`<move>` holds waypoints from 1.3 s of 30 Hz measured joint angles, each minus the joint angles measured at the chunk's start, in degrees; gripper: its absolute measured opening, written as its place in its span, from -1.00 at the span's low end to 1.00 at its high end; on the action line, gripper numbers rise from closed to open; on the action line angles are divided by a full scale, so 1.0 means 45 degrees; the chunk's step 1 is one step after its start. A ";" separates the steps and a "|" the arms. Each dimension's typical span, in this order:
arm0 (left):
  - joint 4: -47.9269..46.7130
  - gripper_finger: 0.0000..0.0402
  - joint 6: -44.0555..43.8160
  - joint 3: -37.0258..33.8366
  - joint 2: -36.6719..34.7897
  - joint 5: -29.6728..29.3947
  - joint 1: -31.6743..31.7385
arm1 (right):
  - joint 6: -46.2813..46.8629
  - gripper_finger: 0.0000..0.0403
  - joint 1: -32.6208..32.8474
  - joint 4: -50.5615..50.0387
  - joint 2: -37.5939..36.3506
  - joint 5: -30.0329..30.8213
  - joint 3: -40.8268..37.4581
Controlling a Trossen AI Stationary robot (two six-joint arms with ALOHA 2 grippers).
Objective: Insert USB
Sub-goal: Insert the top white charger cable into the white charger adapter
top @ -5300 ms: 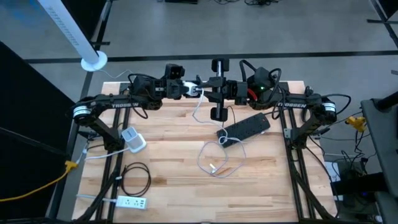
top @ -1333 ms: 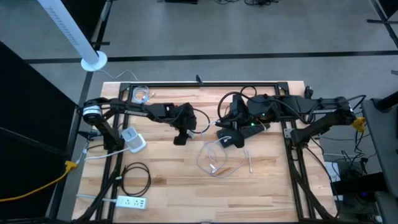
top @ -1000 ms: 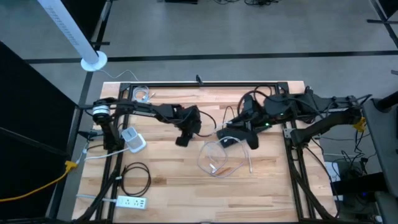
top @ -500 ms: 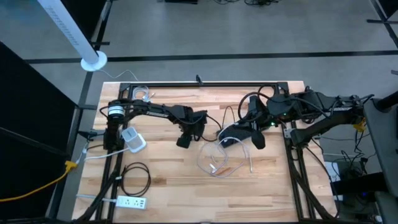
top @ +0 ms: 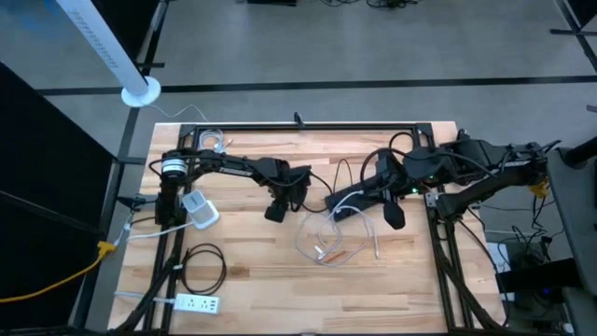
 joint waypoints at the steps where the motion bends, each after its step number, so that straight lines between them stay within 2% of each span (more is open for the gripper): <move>1: -0.0046 -0.37 -0.0045 -0.0004 -0.0039 0.0001 -0.0007 | 0.0005 -0.93 0.0000 -0.0003 -0.0039 0.0000 0.0000; 4: -0.0101 -0.37 -0.0457 -0.0012 -0.0370 0.0097 -0.0010 | 0.0009 -0.93 0.0000 -0.0008 -0.0132 0.0000 0.0000; 8: -0.0149 -0.37 -0.1319 -0.0179 -0.1633 0.0678 0.0032 | 0.0160 -0.93 0.0000 -0.0408 -0.0159 0.0000 0.0000; 11: 0.0084 -0.37 -0.2172 -0.0545 -0.3099 0.1482 0.0073 | 0.0007 -0.93 0.0000 -0.0926 0.0021 0.0000 0.0000; 15: 0.1711 -0.37 -0.3985 -0.1169 -0.5430 0.2741 0.0078 | -0.1750 -0.93 0.0000 -0.0873 0.0410 0.0004 -0.0290; 18: 0.3891 -0.37 -0.5956 -0.1953 -0.7153 0.3204 0.0073 | -0.3206 -0.93 0.0000 0.0012 0.0530 0.0061 -0.0764; 21: 0.6721 -0.37 -0.8122 -0.3044 -0.8513 0.3380 0.0073 | -0.4681 -0.93 -0.0083 0.2072 0.0534 0.0092 -0.1164; 26: 1.2850 -0.37 -1.1870 -0.5094 -0.9694 0.3502 0.0073 | -0.7913 -0.93 -0.0450 0.5314 0.0524 -0.0413 -0.1200; 30: 1.8150 -0.37 -1.4637 -0.6240 -0.9385 0.3382 0.0073 | -0.9992 -0.93 -0.1249 0.7287 0.0802 -0.2172 -0.1326; 33: 2.1061 -0.37 -1.6537 -0.6500 -0.8628 0.3066 0.0024 | -1.0713 -0.93 -0.1931 0.8760 0.1049 -0.3815 -0.1326; 35: 2.2617 -0.37 -1.7590 -0.6475 -0.8062 0.2929 0.0009 | -1.0975 -0.93 -0.2329 0.9751 0.1246 -0.4896 -0.1326; 39: 2.4548 -0.37 -1.8856 -0.5976 -0.6943 0.2341 -0.0170 | -1.1223 -0.93 -0.2871 1.1451 0.1704 -0.6225 -0.1326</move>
